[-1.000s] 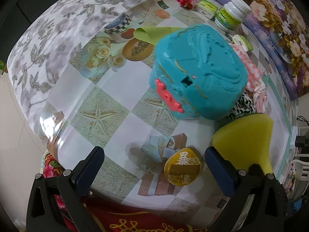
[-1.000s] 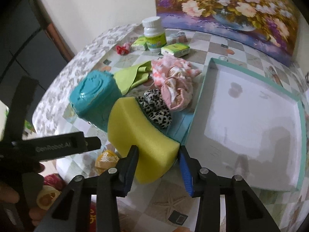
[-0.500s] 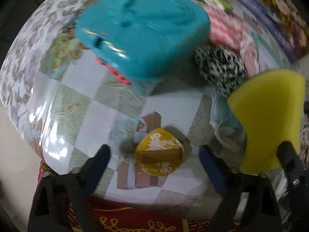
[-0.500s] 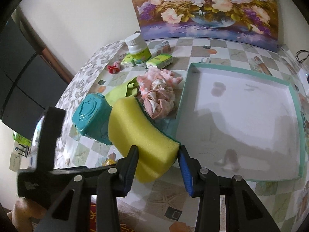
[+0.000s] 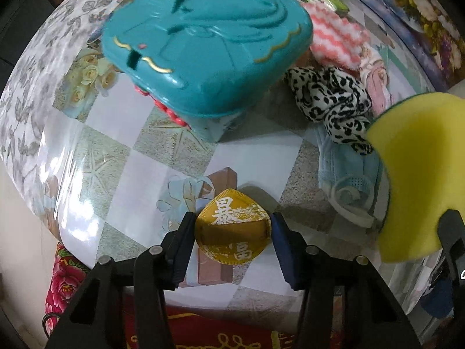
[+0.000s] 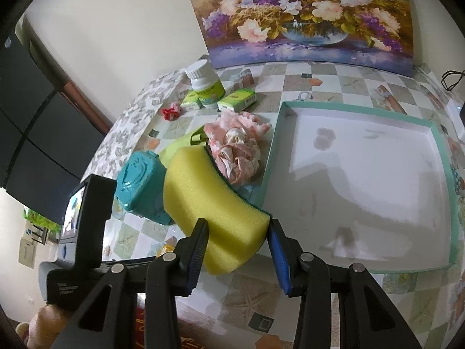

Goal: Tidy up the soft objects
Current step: 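Grasp the round gold pouch with the left tool, then carry the gold pouch with the left tool while the right tool carries the sponge to the tray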

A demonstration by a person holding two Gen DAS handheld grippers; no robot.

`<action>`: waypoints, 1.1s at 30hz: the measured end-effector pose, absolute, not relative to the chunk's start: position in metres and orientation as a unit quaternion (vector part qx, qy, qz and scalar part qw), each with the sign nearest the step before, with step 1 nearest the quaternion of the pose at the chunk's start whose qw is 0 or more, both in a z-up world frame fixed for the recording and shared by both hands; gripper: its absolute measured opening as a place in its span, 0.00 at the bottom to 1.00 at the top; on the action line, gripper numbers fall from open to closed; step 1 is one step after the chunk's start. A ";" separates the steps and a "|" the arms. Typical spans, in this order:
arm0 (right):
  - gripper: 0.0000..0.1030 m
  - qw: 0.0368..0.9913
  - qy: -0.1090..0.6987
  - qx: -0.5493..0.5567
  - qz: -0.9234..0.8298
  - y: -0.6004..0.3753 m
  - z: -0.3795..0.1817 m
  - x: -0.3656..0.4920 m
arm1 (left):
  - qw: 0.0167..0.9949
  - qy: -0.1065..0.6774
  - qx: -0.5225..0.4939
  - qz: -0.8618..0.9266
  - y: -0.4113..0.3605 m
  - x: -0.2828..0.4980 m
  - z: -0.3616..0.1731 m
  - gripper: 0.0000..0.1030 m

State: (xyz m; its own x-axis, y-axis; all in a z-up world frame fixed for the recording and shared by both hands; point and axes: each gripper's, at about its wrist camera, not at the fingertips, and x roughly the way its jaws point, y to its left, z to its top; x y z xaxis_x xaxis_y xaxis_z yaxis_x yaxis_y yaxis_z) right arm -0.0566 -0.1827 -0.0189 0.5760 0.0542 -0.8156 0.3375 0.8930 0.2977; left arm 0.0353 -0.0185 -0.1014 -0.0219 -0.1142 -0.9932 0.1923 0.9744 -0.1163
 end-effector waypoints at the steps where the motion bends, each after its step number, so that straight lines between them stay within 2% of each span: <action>1: 0.43 0.862 0.449 0.219 -0.081 -0.184 -0.017 -0.057 | 0.701 0.704 0.025 -0.108 -0.017 0.035 -0.100 0.52; 16: 0.43 0.876 0.392 0.273 -0.062 -0.198 0.004 -0.069 | 0.724 0.681 0.017 -0.107 -0.017 0.040 -0.094 0.51; 22: 0.43 0.871 0.403 0.274 -0.067 -0.199 -0.001 -0.068 | 0.755 0.640 -0.026 -0.144 -0.016 0.038 -0.068 0.51; 33: 0.43 0.845 0.427 0.304 -0.106 -0.216 -0.021 -0.071 | 0.729 0.645 -0.058 -0.224 -0.044 0.035 -0.068 0.52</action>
State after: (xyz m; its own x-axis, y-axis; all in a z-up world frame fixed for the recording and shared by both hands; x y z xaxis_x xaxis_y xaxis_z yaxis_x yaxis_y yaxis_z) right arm -0.0714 -0.2165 -0.0206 0.6123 0.0809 -0.7865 0.4381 0.7934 0.4226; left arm 0.0348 -0.0444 -0.0684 0.0685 -0.4012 -0.9134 0.2515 0.8930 -0.3733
